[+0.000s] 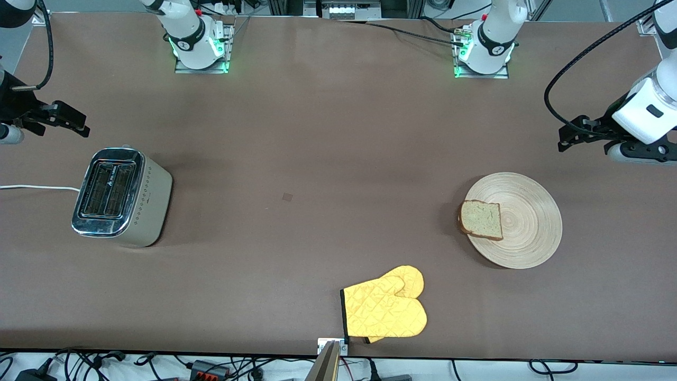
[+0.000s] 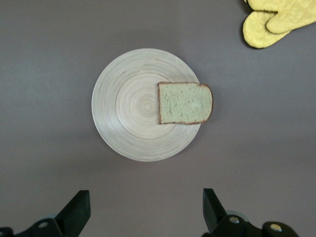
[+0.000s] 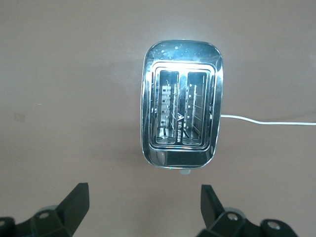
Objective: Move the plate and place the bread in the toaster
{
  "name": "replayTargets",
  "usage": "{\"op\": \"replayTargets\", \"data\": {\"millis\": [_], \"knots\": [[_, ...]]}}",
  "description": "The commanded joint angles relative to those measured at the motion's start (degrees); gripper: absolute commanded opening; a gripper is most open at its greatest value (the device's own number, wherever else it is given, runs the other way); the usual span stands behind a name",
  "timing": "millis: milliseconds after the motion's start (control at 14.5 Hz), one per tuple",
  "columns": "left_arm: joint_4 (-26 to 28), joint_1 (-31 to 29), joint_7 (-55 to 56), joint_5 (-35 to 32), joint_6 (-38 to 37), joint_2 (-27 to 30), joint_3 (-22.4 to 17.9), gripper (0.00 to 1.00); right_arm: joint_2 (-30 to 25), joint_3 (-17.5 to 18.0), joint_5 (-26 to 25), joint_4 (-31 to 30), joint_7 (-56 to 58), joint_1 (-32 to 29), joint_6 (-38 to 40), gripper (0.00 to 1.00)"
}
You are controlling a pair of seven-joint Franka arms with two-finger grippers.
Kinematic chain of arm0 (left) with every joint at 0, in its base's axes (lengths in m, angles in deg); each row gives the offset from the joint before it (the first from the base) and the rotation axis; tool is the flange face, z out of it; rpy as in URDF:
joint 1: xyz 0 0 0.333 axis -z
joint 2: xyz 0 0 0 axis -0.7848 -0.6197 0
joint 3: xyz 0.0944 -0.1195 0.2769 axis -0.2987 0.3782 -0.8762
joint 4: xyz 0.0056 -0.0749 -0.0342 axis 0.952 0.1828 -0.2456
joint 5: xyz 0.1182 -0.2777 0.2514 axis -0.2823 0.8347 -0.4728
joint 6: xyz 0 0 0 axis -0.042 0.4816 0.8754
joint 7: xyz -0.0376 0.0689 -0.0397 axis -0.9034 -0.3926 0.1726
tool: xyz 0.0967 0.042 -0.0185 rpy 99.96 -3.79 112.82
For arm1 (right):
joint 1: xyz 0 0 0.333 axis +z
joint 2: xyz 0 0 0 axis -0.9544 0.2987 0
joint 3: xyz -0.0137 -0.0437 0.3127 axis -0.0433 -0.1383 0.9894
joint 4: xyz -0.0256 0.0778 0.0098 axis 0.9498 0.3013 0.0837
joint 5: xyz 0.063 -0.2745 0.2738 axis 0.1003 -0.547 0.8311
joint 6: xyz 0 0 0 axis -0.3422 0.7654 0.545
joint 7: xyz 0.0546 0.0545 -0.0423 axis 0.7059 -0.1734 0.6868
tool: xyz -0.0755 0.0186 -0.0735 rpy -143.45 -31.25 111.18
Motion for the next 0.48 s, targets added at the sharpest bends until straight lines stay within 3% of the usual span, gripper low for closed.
{"op": "replayTargets", "data": {"millis": [0, 415], "knots": [[-2.1, -0.1, -1.0, 0.5, -2.2, -1.4, 0.0, 1.0, -0.3, 0.0, 0.1, 0.0, -0.6, 0.0, -0.2, 1.0], [-2.2, -0.6, -1.3, 0.5, -2.3, -4.0, -0.5, 1.0, -0.2, 0.0, 0.1, 0.1, -0.6, 0.0, -0.2, 1.0]]}}
